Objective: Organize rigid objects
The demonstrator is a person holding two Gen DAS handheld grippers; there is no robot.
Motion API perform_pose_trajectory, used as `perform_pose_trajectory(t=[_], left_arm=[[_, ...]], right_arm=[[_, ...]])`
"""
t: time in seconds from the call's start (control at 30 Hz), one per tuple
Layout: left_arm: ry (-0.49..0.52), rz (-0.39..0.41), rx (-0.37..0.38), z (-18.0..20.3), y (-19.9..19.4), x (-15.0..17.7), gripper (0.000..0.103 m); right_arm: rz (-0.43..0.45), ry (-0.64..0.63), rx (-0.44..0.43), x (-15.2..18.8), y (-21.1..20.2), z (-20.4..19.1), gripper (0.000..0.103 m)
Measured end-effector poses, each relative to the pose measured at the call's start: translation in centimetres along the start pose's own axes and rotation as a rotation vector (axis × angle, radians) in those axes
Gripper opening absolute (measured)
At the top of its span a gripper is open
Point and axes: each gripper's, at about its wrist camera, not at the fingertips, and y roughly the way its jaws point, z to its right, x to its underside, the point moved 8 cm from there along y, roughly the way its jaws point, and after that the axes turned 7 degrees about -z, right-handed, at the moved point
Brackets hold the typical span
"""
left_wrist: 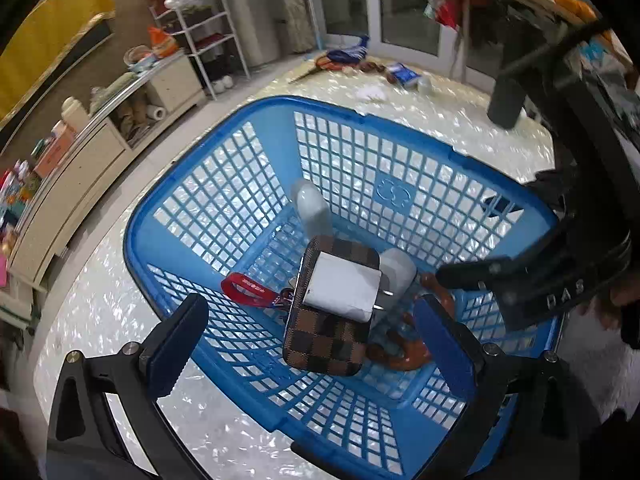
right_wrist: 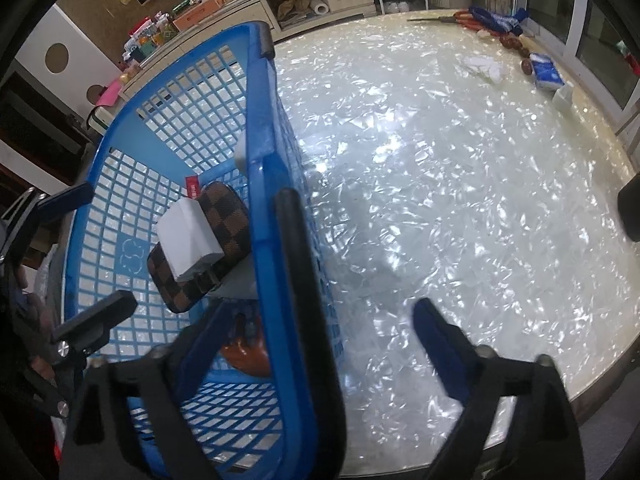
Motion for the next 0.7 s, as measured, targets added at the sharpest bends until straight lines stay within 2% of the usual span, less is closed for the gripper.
perform_pose_trajectory(t=[0.2, 0.4, 0.6, 0.7], left_arm=[[-0.105, 0.076, -0.057, -0.5, -1.1, 0.0, 0.103], [-0.163, 0.108, -0.065, -1.2, -2.2, 0.5, 0.103], [-0.313, 0.236, -0.082, -2.8, -6.6, 2.5, 0.103], [-0.359, 0.250, -0.091, -3.1, -8.1, 4.1, 0.103]], right_arm=[[0.065, 0.005, 0.025, 0.3, -0.8, 0.2, 0.103], [0.162, -0.016, 0.061, 0.8, -2.7, 0.1, 0.103], [0.347, -0.038, 0.089, 1.1, -7.2, -1.4, 0.103], [0.408, -0.067, 0.100, 1.7, -8.7, -3.1, 0.103]])
